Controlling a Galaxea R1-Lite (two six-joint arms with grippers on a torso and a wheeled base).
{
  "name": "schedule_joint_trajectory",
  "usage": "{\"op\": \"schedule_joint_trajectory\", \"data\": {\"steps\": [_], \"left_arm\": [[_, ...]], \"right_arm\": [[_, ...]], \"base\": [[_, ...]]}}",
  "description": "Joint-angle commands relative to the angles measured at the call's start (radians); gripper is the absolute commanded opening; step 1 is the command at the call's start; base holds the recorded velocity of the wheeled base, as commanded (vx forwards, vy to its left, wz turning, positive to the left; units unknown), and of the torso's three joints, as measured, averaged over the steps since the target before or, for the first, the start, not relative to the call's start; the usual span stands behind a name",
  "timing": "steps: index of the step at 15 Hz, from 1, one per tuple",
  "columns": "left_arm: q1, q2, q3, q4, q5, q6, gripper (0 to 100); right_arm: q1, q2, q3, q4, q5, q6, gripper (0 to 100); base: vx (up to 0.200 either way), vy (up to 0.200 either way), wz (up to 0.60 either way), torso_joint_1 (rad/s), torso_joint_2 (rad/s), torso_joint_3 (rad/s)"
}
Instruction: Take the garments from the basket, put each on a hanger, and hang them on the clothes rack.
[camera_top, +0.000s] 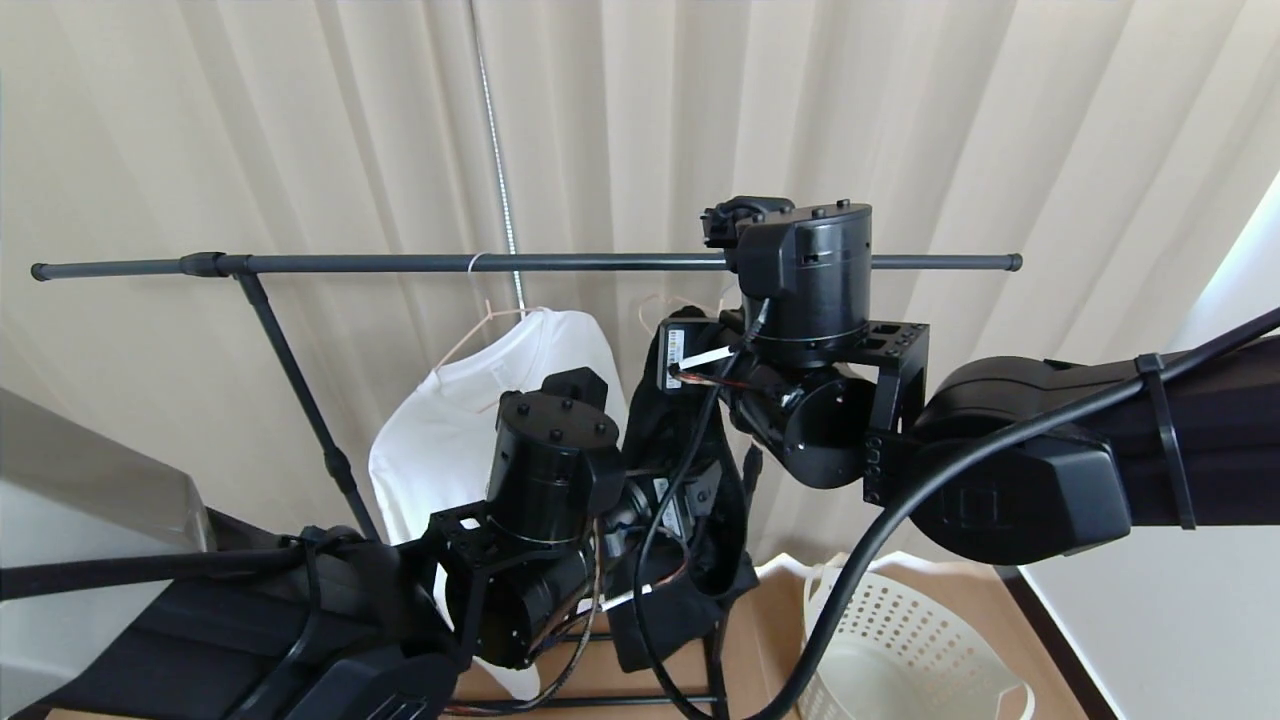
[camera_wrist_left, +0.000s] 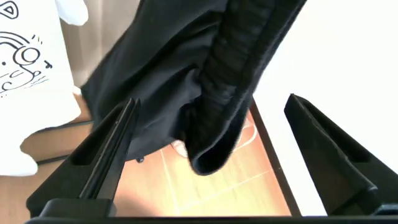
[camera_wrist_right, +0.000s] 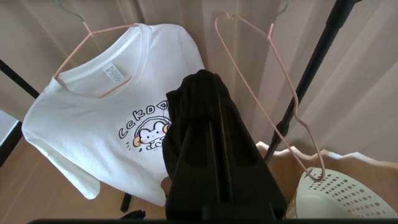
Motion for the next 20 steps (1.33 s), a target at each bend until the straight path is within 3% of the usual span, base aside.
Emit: {"op": "schedule_joint_trajectory", "data": {"steps": [1, 3, 4, 11, 20], "left_arm": [[0.003, 0.034, -0.027, -0.002, 0.031, 0.001, 100], [0.02, 0.14, -0.097, -0.006, 0.178, 0.015, 100], [0.021, 0.163, -0.1, -0.006, 0.204, 0.034, 100], [0.051, 0.168, -0.069, -0.006, 0.224, 0.093, 100], [0.029, 0.228, -0.052, -0.008, 0.222, 0.092, 100]], "right_arm": [[0.01, -0.005, 0.005, -0.009, -0.001, 0.0, 0], [0.01, -0.011, 0.01, -0.02, -0.007, -0.001, 0], [0.01, -0.017, 0.011, -0.02, -0.011, -0.001, 0], [-0.096, -0.077, 0.004, -0.02, -0.008, -0.012, 0], [-0.134, -0.079, -0.016, -0.046, -0.004, -0.012, 0]], "base": [[0.0, 0.0, 0.0, 0.0, 0.0, 0.0], [0.0, 0.0, 0.0, 0.0, 0.0, 0.0], [0.0, 0.0, 0.0, 0.0, 0.0, 0.0], [0.0, 0.0, 0.0, 0.0, 0.0, 0.0], [0.0, 0.0, 0.0, 0.0, 0.0, 0.0]]}}
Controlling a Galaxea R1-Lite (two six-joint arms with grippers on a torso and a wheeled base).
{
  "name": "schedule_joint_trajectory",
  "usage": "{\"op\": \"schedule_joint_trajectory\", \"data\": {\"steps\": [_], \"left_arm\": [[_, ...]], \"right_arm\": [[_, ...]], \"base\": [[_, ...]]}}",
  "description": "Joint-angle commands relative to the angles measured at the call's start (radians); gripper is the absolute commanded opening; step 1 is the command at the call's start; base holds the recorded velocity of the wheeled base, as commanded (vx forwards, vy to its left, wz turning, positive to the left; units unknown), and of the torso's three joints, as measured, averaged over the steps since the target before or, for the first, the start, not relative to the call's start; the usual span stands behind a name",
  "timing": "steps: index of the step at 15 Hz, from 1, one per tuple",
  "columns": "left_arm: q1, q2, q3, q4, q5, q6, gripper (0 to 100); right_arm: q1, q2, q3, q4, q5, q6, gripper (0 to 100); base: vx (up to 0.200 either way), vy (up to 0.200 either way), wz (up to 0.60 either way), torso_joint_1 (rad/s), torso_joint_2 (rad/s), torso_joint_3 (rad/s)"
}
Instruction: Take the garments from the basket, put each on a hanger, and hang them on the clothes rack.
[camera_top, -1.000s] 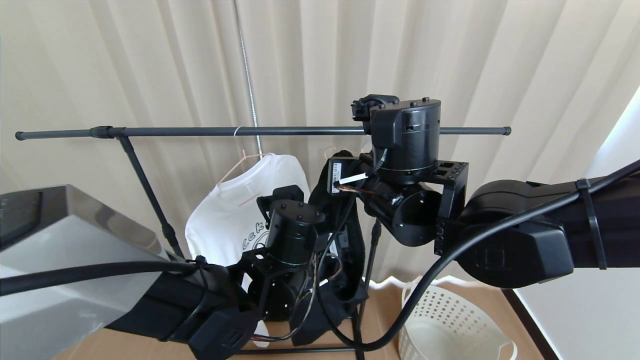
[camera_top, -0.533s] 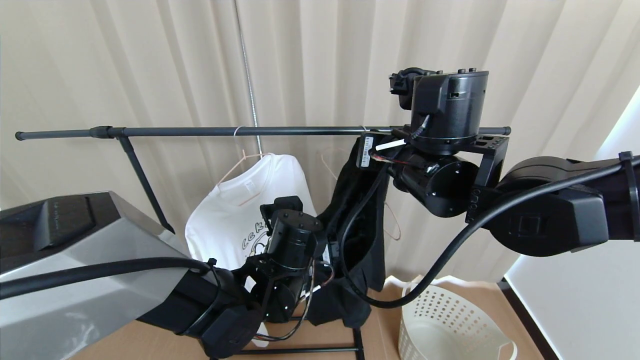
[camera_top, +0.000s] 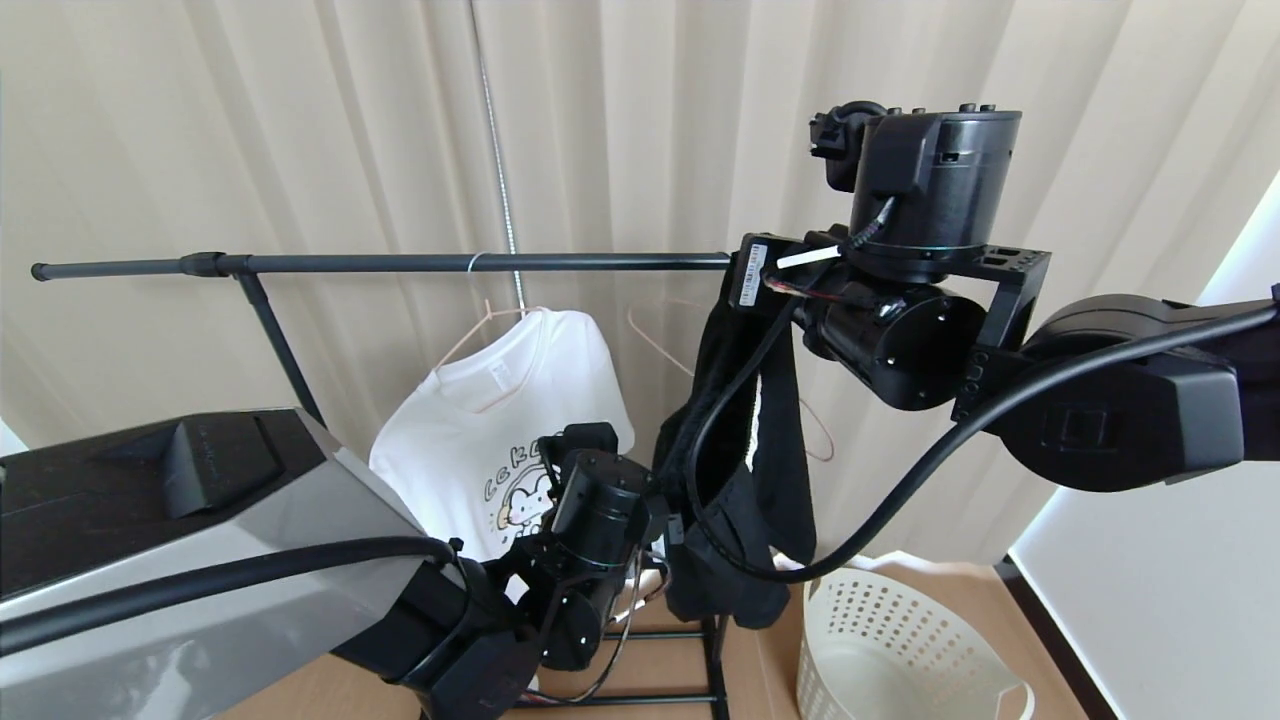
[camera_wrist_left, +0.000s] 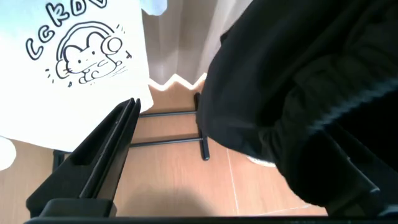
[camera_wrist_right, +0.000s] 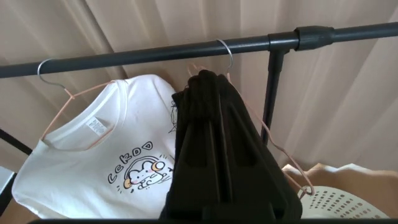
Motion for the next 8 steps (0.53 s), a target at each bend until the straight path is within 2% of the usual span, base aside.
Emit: {"op": "schedule_joint_trajectory", "data": {"steps": [1, 2, 4, 8], "left_arm": [[-0.006, 0.0, 0.004, -0.001, 0.001, 0.0, 100], [-0.006, -0.003, 0.005, -0.004, 0.001, 0.0, 0], [-0.003, -0.046, 0.013, -0.012, -0.001, 0.003, 0], [0.05, -0.184, 0.018, -0.01, -0.01, 0.038, 0]], "right_arm": [[-0.041, 0.004, -0.009, 0.001, 0.0, -0.002, 0], [-0.061, 0.006, -0.012, 0.006, 0.001, -0.002, 0], [-0.084, 0.007, -0.003, 0.006, 0.0, -0.04, 0], [-0.095, -0.008, 0.106, 0.003, 0.0, -0.152, 0]], "base": [[0.0, 0.0, 0.0, 0.0, 0.0, 0.0], [0.0, 0.0, 0.0, 0.0, 0.0, 0.0], [0.0, 0.0, 0.0, 0.0, 0.0, 0.0], [0.0, 0.0, 0.0, 0.0, 0.0, 0.0]]}}
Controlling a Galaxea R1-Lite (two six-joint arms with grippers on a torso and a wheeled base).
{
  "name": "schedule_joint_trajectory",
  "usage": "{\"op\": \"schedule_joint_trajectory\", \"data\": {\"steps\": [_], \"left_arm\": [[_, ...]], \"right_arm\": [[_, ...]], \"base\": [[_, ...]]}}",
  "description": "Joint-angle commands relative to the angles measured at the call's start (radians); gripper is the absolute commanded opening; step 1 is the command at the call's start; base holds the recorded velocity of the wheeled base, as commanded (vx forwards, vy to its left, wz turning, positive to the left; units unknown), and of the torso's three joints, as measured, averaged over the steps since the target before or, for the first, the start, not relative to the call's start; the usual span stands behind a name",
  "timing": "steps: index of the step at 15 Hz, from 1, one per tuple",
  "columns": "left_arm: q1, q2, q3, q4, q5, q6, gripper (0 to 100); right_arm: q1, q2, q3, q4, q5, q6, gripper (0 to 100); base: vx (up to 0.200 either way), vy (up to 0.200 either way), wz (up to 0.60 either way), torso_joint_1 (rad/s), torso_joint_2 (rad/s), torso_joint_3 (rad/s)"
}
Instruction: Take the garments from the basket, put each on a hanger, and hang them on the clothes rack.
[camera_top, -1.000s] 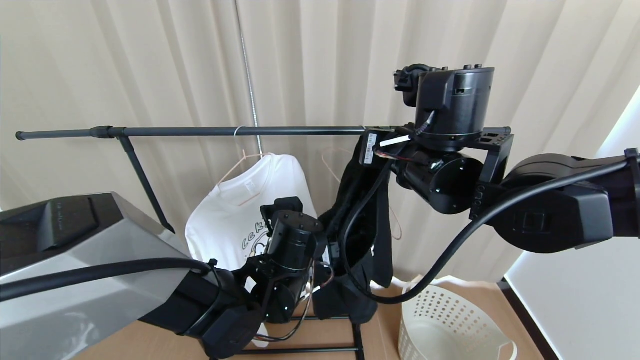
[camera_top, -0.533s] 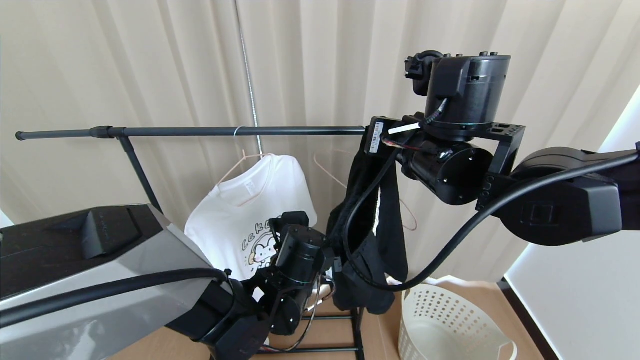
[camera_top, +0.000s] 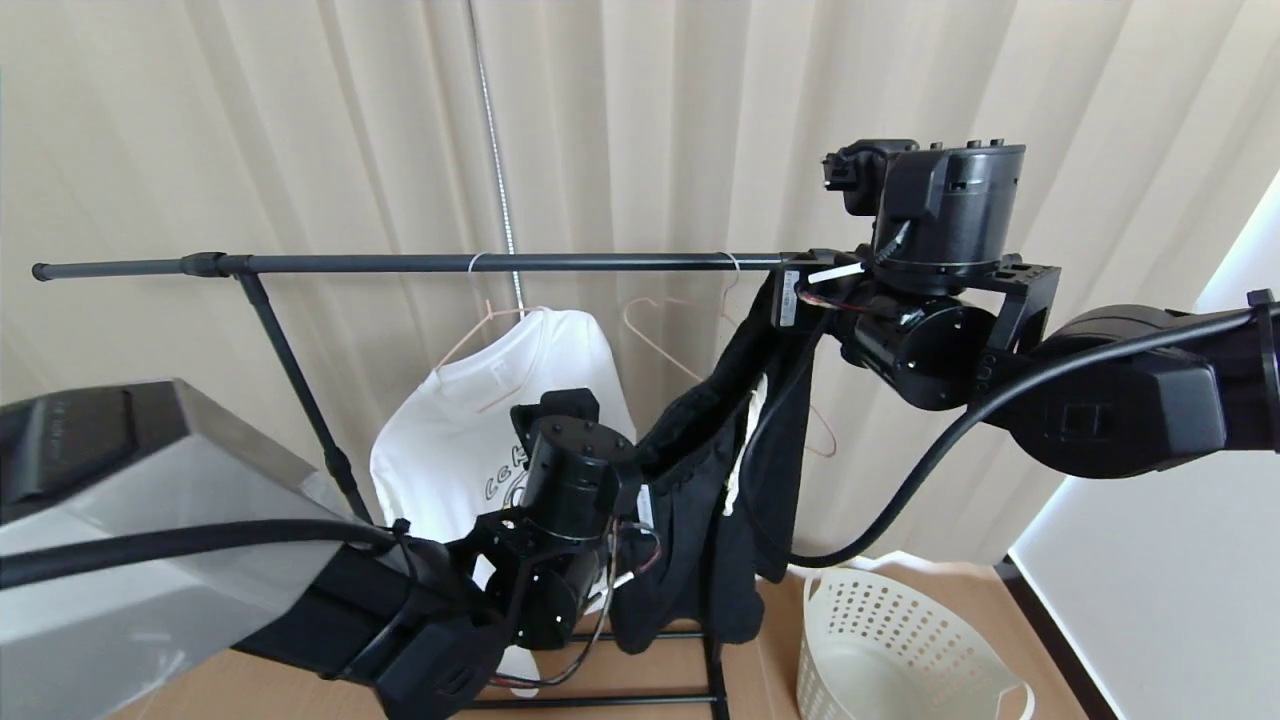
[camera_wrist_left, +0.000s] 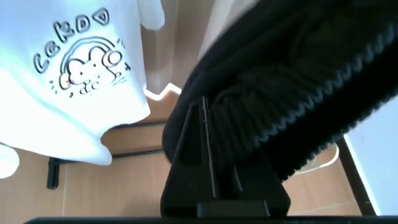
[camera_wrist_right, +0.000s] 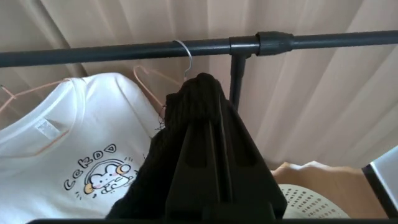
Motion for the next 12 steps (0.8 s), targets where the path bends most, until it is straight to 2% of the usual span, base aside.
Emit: {"op": "schedule_joint_trajectory", "data": {"steps": [1, 3, 4, 6, 10, 12], "left_arm": [[0.047, -0.1, -0.002, -0.001, -0.014, 0.016, 0], [0.073, -0.138, -0.002, 0.001, -0.046, 0.027, 0], [0.088, -0.158, 0.0, 0.004, -0.071, 0.029, 0], [0.103, -0.169, 0.001, 0.005, -0.074, 0.044, 0], [0.148, -0.18, 0.003, 0.005, -0.074, 0.088, 0], [0.179, -0.177, 0.01, 0.005, -0.074, 0.127, 0]], "right_arm": [[0.001, -0.009, 0.065, 0.005, 0.0, -0.04, 0], [0.009, -0.011, 0.133, 0.009, 0.0, -0.106, 0], [0.03, -0.011, 0.194, 0.011, 0.001, -0.168, 0], [0.036, -0.009, 0.254, 0.016, 0.001, -0.223, 0], [0.044, -0.006, 0.318, 0.016, -0.003, -0.327, 0], [0.044, 0.005, 0.308, 0.014, -0.006, -0.346, 0]], "base": [[0.0, 0.0, 0.0, 0.0, 0.0, 0.0], [0.0, 0.0, 0.0, 0.0, 0.0, 0.0], [0.0, 0.0, 0.0, 0.0, 0.0, 0.0], [0.0, 0.0, 0.0, 0.0, 0.0, 0.0], [0.0, 0.0, 0.0, 0.0, 0.0, 0.0], [0.0, 0.0, 0.0, 0.0, 0.0, 0.0]]}}
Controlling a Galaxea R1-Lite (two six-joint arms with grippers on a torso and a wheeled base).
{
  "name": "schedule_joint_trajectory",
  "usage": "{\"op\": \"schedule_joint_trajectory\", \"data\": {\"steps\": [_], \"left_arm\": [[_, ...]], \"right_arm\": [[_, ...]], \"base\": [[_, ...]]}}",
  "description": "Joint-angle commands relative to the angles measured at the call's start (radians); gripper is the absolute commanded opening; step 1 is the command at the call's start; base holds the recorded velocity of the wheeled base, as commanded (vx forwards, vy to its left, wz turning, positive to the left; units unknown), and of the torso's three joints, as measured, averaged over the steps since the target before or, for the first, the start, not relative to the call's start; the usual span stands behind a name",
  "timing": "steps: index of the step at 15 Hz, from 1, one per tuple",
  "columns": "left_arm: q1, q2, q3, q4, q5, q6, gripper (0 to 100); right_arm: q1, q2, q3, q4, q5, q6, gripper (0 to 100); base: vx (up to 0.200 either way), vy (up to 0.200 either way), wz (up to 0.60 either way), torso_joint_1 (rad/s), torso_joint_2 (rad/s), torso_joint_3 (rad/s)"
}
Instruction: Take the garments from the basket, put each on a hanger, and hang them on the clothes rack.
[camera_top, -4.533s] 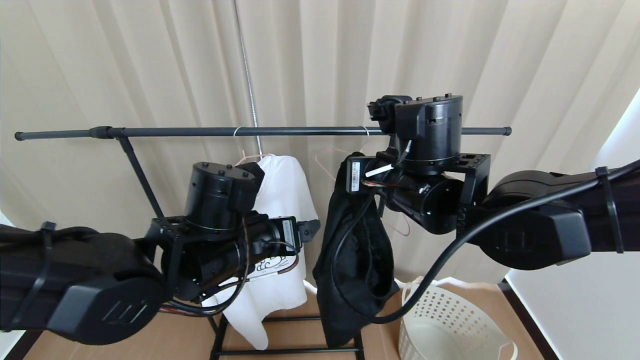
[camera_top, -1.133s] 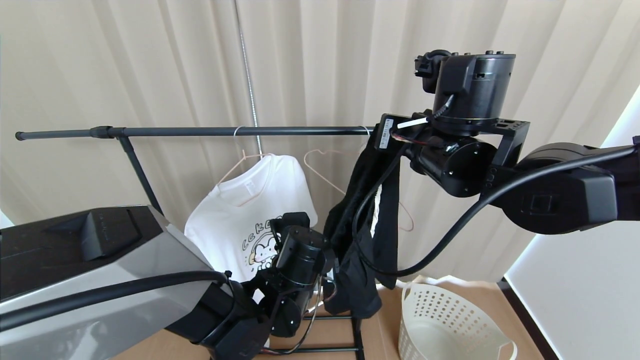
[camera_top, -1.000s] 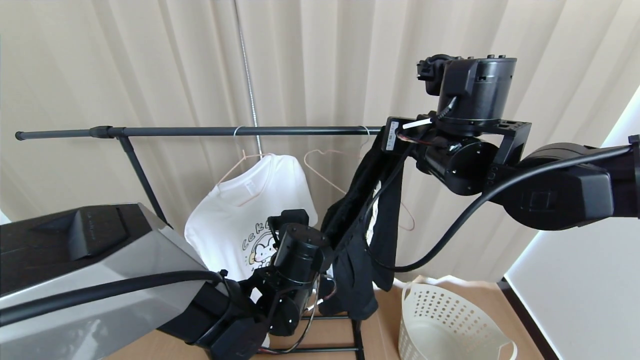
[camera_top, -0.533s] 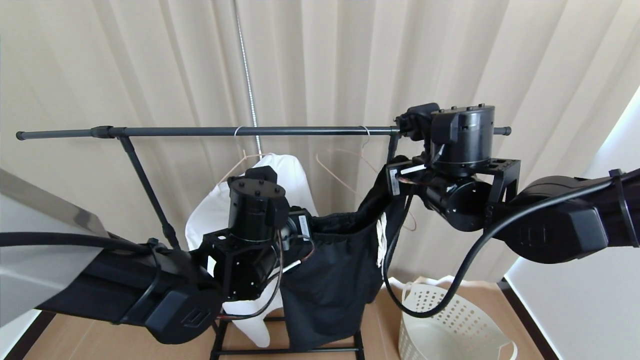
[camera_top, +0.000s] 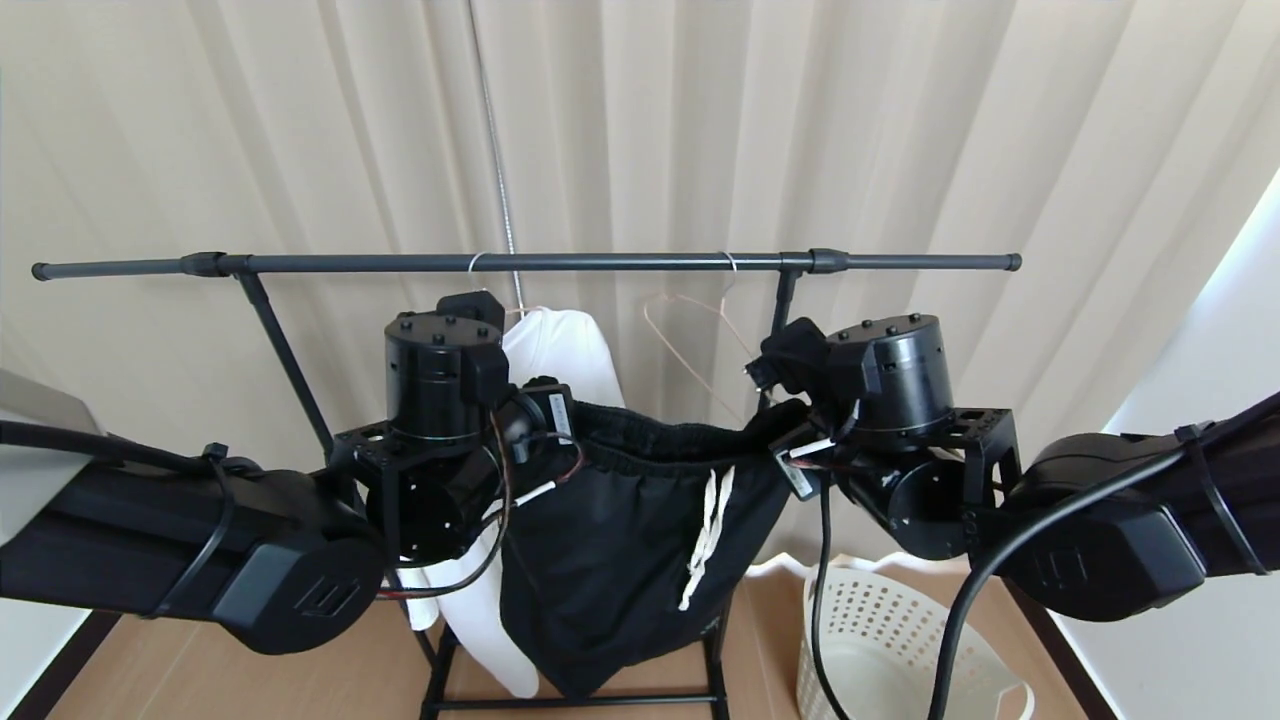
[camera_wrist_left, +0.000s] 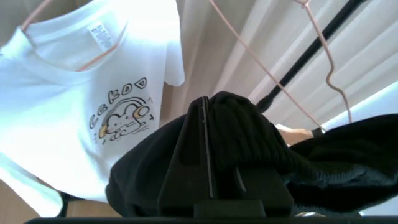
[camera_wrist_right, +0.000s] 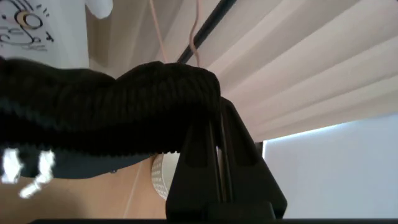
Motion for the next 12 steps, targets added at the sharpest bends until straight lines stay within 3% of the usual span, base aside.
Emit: {"op": "schedule_joint_trajectory", "data": {"steps": [1, 6, 9, 12], "left_arm": [[0.031, -0.001, 0.01, -0.002, -0.001, 0.023, 0], [0.079, -0.003, 0.031, -0.002, -0.028, 0.053, 0], [0.07, -0.003, 0.062, -0.002, -0.059, 0.056, 0], [0.062, -0.003, 0.082, -0.001, -0.154, 0.061, 0]], "right_arm": [[-0.009, 0.014, -0.016, 0.001, -0.001, -0.001, 0], [-0.159, 0.033, -0.116, 0.052, 0.002, 0.002, 0], [-0.178, -0.007, -0.105, 0.084, 0.011, 0.009, 0], [-0.153, -0.124, -0.084, 0.27, 0.1, 0.131, 0]], "base": [[0.0, 0.0, 0.0, 0.0, 0.0, 0.0], [0.0, 0.0, 0.0, 0.0, 0.0, 0.0], [0.0, 0.0, 0.0, 0.0, 0.0, 0.0], [0.0, 0.0, 0.0, 0.0, 0.0, 0.0]]}}
